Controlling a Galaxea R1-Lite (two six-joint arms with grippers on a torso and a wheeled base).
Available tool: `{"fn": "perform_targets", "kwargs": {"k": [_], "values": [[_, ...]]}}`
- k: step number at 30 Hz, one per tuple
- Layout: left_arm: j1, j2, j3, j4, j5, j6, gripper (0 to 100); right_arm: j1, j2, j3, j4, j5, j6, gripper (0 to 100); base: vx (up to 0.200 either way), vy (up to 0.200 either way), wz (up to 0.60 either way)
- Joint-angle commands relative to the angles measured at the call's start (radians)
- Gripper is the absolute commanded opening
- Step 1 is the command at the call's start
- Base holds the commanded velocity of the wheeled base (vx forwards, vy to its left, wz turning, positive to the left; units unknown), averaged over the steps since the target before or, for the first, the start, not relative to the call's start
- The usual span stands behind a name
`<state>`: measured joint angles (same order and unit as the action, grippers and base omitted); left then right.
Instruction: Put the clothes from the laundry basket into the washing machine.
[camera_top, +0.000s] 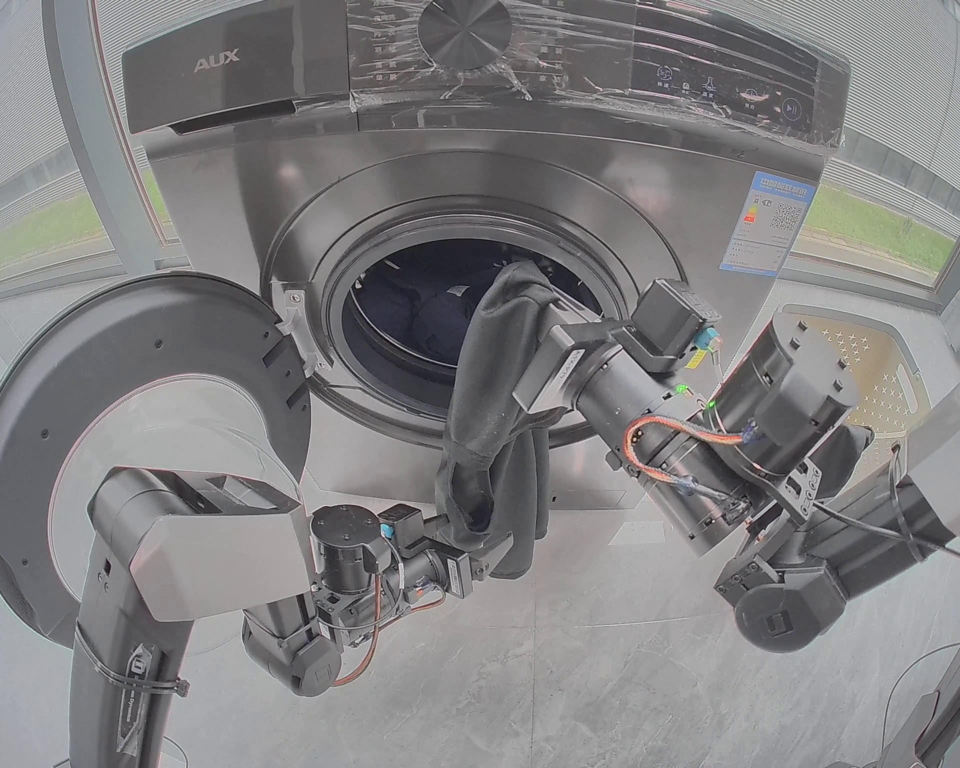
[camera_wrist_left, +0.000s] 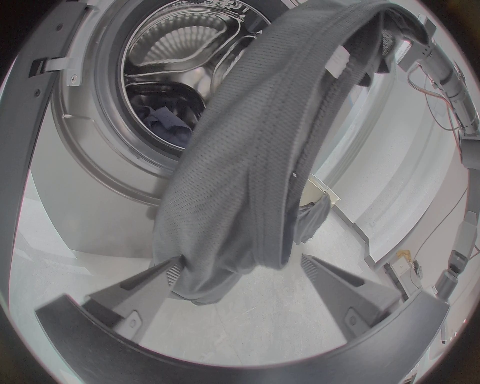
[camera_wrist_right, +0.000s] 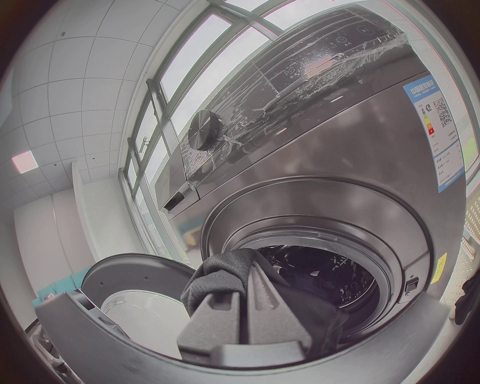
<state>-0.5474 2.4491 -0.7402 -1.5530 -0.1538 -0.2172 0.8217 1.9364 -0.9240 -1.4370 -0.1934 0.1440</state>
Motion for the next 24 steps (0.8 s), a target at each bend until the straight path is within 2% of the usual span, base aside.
{"fn": "perform_targets", "kwargs": {"k": [1,12,15,19,24], "values": [[0.017,0.021,-0.036,-0.009,0.005,-0.002,0,0.002,0.003,0.001,0.000,-0.001,0.000,0,0.000,0.000,0.00],[0.027,0.019,-0.056,-0.010,0.036,-0.008,0,-0.003,0.001,0.008,-0.002,-0.001,0.005,0,0.000,0.000,0.00],[0.027,-0.036,-0.033,-0.015,0.056,-0.010,0,-0.019,-0.007,0.011,-0.003,-0.003,0.008,0,0.000,0.000,0.00],[0.026,-0.107,0.009,-0.012,0.050,-0.014,0,-0.038,-0.016,0.030,-0.010,-0.003,0.014,0,0.000,0.000,0.00],[0.015,-0.101,0.033,-0.010,0.046,-0.013,0,-0.033,-0.011,0.025,-0.010,-0.003,0.015,0,0.000,0.000,0.00]]}}
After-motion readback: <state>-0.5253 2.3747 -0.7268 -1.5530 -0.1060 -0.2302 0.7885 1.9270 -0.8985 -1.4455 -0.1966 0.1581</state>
